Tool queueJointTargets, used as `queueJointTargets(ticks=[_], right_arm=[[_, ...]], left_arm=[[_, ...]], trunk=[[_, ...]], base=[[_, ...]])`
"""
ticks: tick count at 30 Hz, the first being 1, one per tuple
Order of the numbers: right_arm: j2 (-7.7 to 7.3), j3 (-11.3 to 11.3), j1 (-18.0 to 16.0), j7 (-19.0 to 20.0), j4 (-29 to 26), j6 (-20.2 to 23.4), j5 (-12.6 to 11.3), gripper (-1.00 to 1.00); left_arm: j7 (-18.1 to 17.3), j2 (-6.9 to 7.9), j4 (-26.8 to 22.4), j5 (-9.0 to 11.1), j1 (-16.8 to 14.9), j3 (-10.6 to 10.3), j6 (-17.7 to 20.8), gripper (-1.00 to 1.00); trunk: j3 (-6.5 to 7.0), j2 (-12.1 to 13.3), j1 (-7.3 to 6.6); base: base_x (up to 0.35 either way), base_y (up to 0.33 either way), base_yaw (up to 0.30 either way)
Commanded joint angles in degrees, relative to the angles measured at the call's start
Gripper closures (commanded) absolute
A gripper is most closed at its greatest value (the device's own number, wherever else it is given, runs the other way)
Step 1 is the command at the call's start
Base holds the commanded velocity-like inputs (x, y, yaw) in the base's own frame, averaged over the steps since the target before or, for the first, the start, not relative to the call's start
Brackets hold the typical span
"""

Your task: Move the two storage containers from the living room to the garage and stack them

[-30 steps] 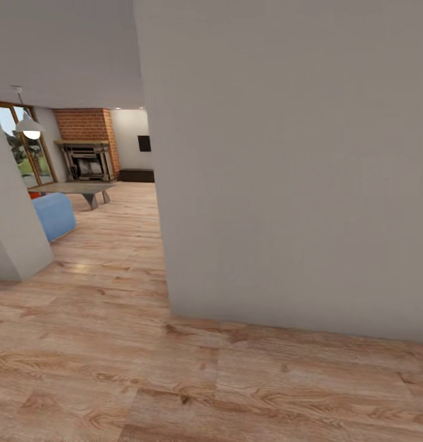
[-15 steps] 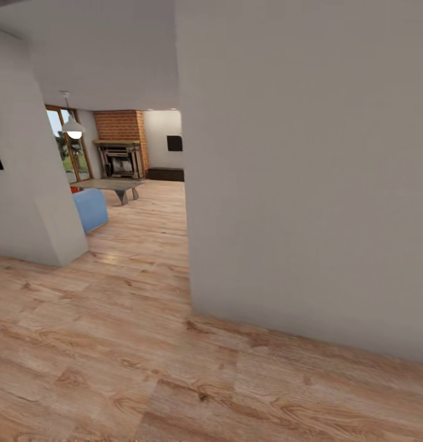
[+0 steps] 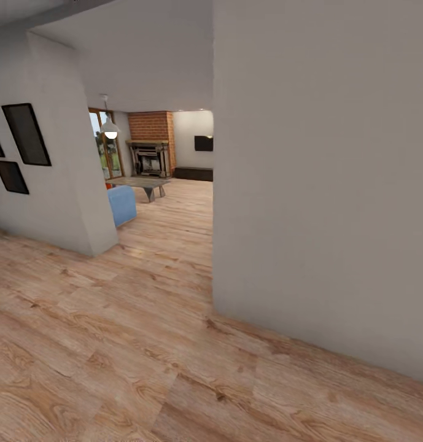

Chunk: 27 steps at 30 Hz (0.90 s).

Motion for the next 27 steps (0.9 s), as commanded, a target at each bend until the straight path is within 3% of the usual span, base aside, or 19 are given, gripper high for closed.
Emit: queueJointTargets(ticks=[1, 27], right_arm=[[0.02, 0.29, -0.07, -0.15, 0.17, -0.34, -0.28, -1.0], [0.02, 0.2, -0.07, -0.16, 0.17, -0.34, -0.28, -1.0]], left_arm=[[0.13, -0.01, 0.04, 0.46, -0.04, -0.49, -0.16, -1.0], [0.13, -0.01, -0.05, 0.53, -0.04, -0.39, -0.16, -1.0]], trunk=[[-0.07, -0.05, 0.0], [-0.07, -0.05, 0.0]], base=[[0.0, 0.0, 0.28], [0.0, 0.0, 0.28]])
